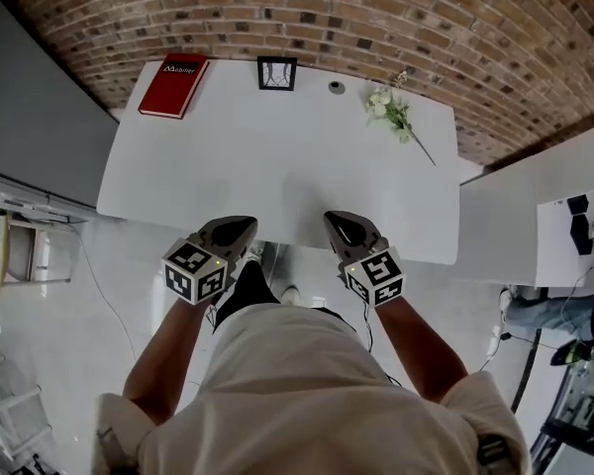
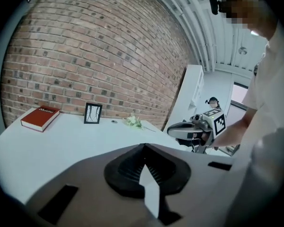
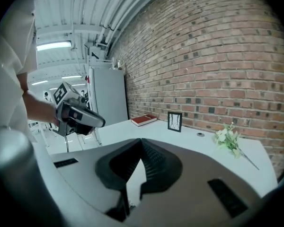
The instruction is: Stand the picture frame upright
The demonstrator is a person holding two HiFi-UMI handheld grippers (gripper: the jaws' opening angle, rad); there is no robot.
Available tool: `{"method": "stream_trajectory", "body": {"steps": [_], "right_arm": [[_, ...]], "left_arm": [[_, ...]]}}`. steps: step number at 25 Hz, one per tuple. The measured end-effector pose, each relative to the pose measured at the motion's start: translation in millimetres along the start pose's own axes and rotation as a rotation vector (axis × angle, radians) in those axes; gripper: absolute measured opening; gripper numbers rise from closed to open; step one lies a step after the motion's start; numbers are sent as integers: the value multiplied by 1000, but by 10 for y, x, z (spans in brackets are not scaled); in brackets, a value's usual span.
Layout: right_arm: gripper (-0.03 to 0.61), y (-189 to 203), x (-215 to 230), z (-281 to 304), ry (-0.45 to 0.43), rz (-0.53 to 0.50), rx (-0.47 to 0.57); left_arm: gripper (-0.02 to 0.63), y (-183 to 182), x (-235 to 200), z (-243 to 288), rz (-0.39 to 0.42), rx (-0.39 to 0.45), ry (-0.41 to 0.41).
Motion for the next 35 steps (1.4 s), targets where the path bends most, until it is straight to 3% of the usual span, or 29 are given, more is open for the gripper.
{"method": "stream_trajectory", "body": {"steps": [6,15,35], "right_arm": [[5,2,-316,-403,-44,-17,4],[5,-23,-431,-708,-49,-21,5],[5,-54,-460,-831,-49,-33,19]], "left_arm": [[-5,94,381,-215,6,3,32],[-5,216,713,-267,17,1,46],[-5,225,756,-295,25,-4,37]]}}
Point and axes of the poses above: the fingertips, and each gripper's own axes: z forward along the fingers, x to its right, y out of its underside, the point moved 3 cm from there along -z, backward along the fingers, and after that the axes turned 9 degrees about x, right-handed, at the moved point
